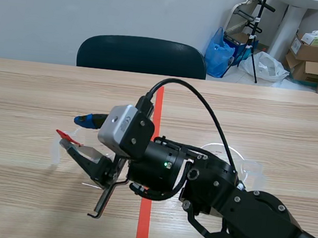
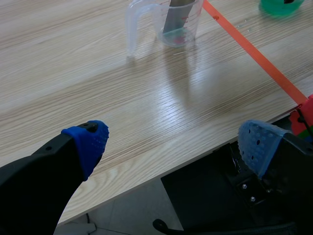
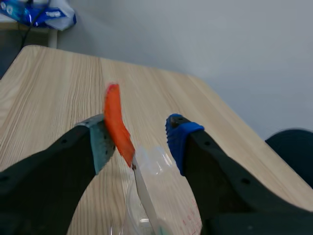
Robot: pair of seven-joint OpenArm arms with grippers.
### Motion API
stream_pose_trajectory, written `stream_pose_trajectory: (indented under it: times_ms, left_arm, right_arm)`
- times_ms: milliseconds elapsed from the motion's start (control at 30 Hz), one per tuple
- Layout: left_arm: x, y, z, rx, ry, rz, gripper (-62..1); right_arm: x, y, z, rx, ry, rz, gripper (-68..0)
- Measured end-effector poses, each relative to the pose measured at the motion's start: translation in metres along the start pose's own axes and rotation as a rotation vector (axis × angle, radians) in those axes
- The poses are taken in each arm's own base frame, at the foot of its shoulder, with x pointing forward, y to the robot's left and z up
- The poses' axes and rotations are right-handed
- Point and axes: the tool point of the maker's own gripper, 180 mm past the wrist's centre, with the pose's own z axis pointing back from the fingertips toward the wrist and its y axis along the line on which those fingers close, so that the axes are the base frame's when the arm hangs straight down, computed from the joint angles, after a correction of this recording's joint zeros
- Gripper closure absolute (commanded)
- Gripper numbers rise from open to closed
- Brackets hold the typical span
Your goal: Do the redox reaction experiment
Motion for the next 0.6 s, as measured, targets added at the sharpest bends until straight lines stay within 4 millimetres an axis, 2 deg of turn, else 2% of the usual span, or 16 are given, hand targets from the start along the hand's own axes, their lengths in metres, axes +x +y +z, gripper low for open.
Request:
stream_pose_trajectory:
  times_ms: [67, 167, 600]
  left_arm:
    - [0.000, 0.000, 0.000, 0.000, 0.000, 0.000, -56.6]
    - [0.000, 0.000, 0.000, 0.000, 0.000, 0.000, -56.6]
    - [0.000, 0.000, 0.000, 0.002, -0.001, 0.002, -56.6]
  right_arm:
    - [0.007, -0.001, 0.002, -0.002, -0.041, 0.003, -11.9]
    - [0.004, -0.006, 0.007, -0.010, -0.023, 0.008, -1.9]
    - [0.000, -0.011, 0.009, -0.032, -0.003, -0.008, -1.8]
